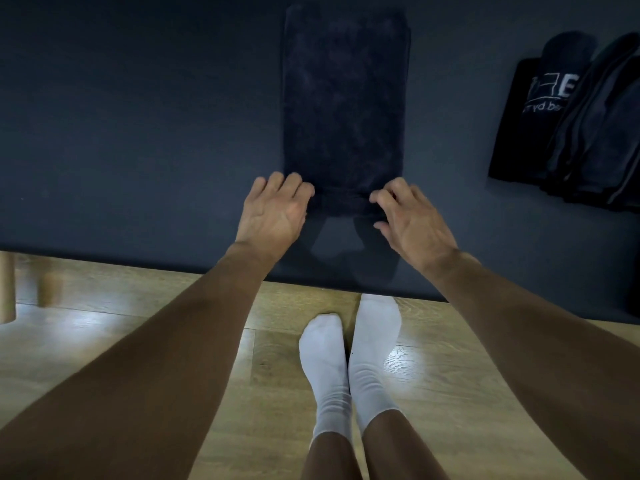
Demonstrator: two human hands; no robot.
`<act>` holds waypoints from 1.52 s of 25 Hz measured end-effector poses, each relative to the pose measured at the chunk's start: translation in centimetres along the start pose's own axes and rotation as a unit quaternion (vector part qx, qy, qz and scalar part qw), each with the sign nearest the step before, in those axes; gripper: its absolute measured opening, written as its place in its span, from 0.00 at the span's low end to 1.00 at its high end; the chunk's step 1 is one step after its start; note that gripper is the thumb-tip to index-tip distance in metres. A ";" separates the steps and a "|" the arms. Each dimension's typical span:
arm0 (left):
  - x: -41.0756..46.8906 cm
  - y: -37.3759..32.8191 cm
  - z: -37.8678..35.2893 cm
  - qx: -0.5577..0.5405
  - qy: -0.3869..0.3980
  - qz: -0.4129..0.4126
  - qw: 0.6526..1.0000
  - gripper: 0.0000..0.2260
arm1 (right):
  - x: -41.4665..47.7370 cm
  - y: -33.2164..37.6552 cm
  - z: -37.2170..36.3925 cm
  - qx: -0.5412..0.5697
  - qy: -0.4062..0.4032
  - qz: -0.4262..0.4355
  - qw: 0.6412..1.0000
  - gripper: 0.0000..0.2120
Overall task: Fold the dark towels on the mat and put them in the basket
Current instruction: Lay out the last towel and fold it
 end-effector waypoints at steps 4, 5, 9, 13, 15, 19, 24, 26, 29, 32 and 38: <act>1.4 0.6 0.8 -0.060 0.051 -0.002 0.997 0.11 | 1.7 -0.5 1.4 0.005 -0.010 0.021 1.000 0.15; 1.8 0.9 1.0 -0.092 0.065 0.019 0.993 0.11 | 2.0 -0.7 1.6 -0.007 -0.013 0.023 1.000 0.15; 3.6 2.1 1.9 -0.235 0.112 0.170 0.951 0.15 | 2.2 -0.8 1.8 -0.031 -0.065 0.027 0.997 0.16; 4.5 2.9 0.8 -0.294 0.168 0.217 0.915 0.13 | 1.9 -1.0 2.1 0.003 -0.084 0.065 0.994 0.19; 4.5 3.3 0.6 -0.322 0.141 0.229 0.908 0.11 | 2.7 -1.4 2.1 0.048 -0.065 0.033 0.996 0.18; 2.6 2.3 1.7 -0.257 0.070 0.146 0.953 0.16 | 5.2 -2.1 2.8 0.275 0.036 -0.107 0.955 0.11; 2.1 1.6 1.4 -0.331 0.030 0.257 0.907 0.16 | 7.6 -1.6 4.1 0.238 0.071 -0.183 0.951 0.03; 3.6 2.1 1.2 -0.412 0.021 0.347 0.842 0.12 | 7.3 -1.1 4.3 0.158 -0.049 -0.140 0.976 0.06; 5.4 2.8 1.4 -0.416 0.027 0.406 0.813 0.07 | 5.9 0.3 3.6 0.033 -0.204 0.018 0.978 0.12; 5.7 3.1 1.7 -0.340 0.013 0.390 0.856 0.06 | 4.3 0.6 2.3 -0.047 -0.207 0.070 0.975 0.11; 4.0 1.4 1.4 0.012 -0.046 0.006 0.999 0.11 | 4.5 0.8 1.9 -0.125 -0.095 0.000 0.988 0.21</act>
Point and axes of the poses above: each hand's wrist, its own x-axis towards the middle knuckle, its own z-axis out of the back of the hand, y = z × x, the point moved 2 cm from there along x, towards the middle knuckle, and after that the axes turned 7 degrees about -z, right-handed, at the moved point
